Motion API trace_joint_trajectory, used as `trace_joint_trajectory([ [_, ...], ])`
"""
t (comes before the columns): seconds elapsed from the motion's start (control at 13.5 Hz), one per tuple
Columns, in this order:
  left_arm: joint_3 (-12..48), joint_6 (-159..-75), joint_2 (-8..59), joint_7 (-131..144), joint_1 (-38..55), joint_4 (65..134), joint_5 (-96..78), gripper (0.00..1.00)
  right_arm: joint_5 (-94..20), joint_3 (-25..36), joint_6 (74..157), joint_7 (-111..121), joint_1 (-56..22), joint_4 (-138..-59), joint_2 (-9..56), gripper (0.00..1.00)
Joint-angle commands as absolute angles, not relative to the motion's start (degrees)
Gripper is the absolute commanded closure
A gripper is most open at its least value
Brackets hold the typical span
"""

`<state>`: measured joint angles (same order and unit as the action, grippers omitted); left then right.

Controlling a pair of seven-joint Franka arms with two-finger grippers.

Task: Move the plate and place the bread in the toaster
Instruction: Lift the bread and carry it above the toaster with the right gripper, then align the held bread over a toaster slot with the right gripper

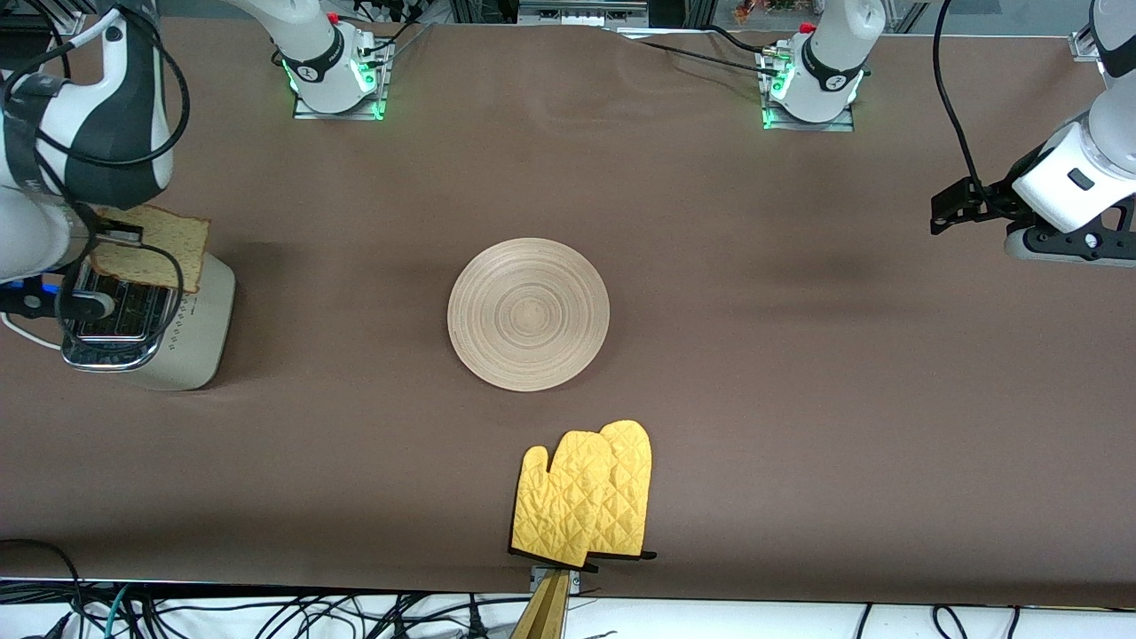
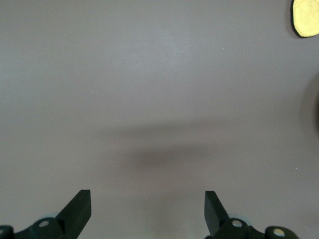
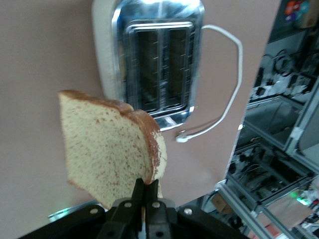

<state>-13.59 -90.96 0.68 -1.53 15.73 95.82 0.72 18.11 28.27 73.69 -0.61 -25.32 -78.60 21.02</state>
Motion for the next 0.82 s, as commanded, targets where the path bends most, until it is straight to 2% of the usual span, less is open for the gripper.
trace_joint_trajectory([
  [0.0, -13.5, -90.9, 0.4, -1.3, 15.4, 96.0, -0.5, 0.00, 21.7, 28.6, 76.6, 2.9, -23.6, -77.9, 22.9, 1.00],
  [0.74, -13.3, -88.2, 0.6, 1.1, 15.6, 94.9, -0.8, 0.00, 23.3, 28.6, 84.6, 4.9, -17.5, -78.1, 27.6, 1.00],
])
